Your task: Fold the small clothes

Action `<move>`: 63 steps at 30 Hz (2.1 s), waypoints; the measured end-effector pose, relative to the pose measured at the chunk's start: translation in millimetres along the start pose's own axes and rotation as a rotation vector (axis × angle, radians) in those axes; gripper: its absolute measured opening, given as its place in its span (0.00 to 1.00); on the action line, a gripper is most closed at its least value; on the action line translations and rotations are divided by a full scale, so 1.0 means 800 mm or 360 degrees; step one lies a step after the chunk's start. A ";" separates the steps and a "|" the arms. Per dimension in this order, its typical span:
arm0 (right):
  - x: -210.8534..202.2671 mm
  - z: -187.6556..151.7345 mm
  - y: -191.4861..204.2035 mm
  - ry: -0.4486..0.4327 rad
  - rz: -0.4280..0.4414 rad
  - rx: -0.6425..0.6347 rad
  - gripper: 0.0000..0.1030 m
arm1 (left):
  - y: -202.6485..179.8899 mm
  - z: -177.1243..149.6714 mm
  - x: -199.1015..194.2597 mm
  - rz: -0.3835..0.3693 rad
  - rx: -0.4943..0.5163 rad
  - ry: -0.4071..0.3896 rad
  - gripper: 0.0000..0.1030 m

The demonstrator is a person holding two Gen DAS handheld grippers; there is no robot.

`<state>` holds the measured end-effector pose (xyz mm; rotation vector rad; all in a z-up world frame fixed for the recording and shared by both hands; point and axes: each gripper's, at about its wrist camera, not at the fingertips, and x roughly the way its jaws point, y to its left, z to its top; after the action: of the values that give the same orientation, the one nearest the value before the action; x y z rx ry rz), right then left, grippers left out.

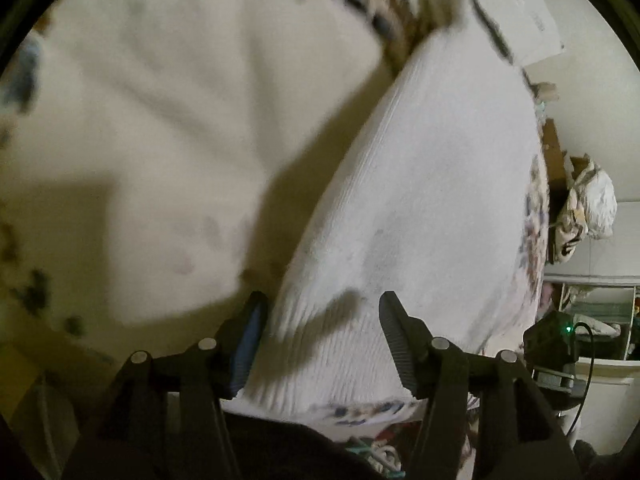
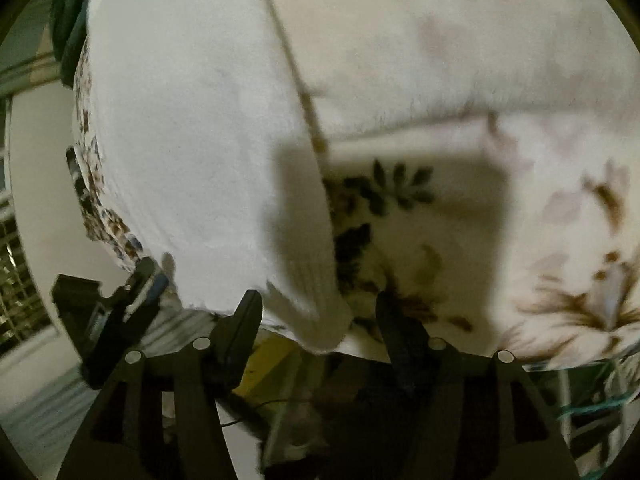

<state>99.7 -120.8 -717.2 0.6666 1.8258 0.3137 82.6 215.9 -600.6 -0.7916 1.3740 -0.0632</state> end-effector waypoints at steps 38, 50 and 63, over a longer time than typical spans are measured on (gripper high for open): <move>-0.277 0.163 0.214 -0.0799 0.0428 -0.0172 0.14 | -0.278 0.298 -0.100 -0.0382 0.0282 -0.0457 0.11; -0.282 0.436 0.250 -0.0794 0.0288 -0.0027 0.56 | -0.257 0.467 -0.029 -0.0463 0.0184 -0.0351 0.55; -0.255 0.424 0.214 -0.0834 0.0031 -0.0129 0.54 | -0.309 0.442 0.090 0.0264 0.0878 -0.0173 0.08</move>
<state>511.4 -138.1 -588.9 0.6392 1.3015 0.2000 511.7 161.1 -534.9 -0.2158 1.2311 -0.2542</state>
